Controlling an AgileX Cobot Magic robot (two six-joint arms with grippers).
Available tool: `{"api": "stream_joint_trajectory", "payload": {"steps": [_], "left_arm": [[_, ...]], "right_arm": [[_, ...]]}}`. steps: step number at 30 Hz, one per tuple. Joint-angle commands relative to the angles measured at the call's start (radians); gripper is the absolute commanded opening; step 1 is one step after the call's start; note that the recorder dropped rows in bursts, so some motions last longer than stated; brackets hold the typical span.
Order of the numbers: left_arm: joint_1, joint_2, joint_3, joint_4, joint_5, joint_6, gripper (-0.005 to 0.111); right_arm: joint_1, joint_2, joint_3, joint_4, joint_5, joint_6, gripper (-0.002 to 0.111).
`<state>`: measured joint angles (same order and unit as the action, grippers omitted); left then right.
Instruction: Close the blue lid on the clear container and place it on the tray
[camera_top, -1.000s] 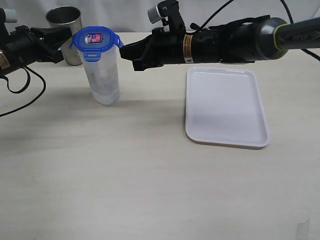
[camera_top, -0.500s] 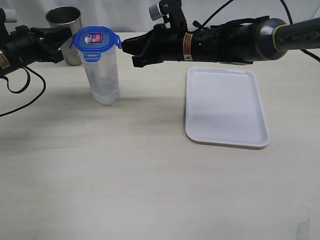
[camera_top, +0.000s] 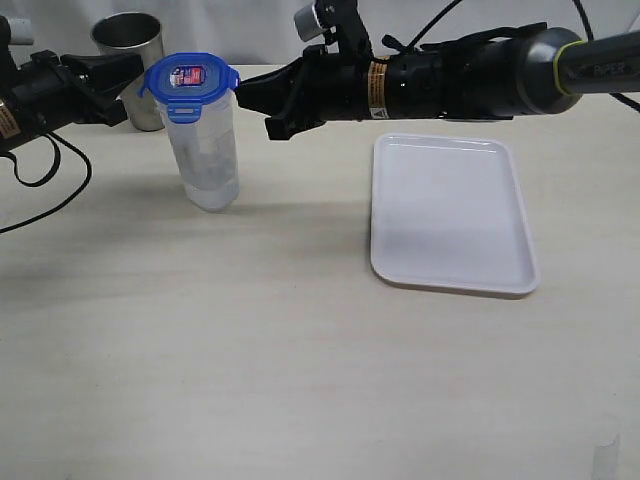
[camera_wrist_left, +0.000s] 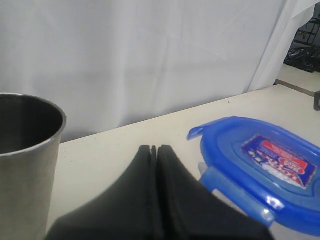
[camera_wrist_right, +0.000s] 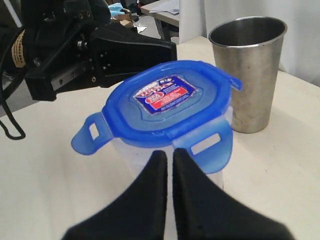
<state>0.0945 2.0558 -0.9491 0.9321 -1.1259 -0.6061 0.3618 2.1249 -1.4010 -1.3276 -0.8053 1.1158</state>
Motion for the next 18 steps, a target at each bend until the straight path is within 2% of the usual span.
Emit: {"api": "stream_joint_trajectory", "payload": {"steps": [1,6,11,18], "left_arm": [[-0.003,0.001,-0.007,-0.005,-0.018,-0.004,0.0],[-0.003,0.001,-0.007,-0.005,-0.018,-0.004,0.0],[-0.003,0.001,-0.007,-0.002,-0.018,-0.004,0.0],[-0.003,0.001,-0.007,0.002,-0.018,-0.004,0.0]], "right_arm": [[0.001,-0.008,-0.005,-0.02,-0.007,0.007,0.004],[0.007,-0.008,-0.005,-0.034,-0.037,0.007,0.004],[0.037,-0.005,-0.012,-0.034,0.053,0.007,0.004],[0.048,-0.005,-0.012,-0.034,0.081,0.005,0.004]]}}
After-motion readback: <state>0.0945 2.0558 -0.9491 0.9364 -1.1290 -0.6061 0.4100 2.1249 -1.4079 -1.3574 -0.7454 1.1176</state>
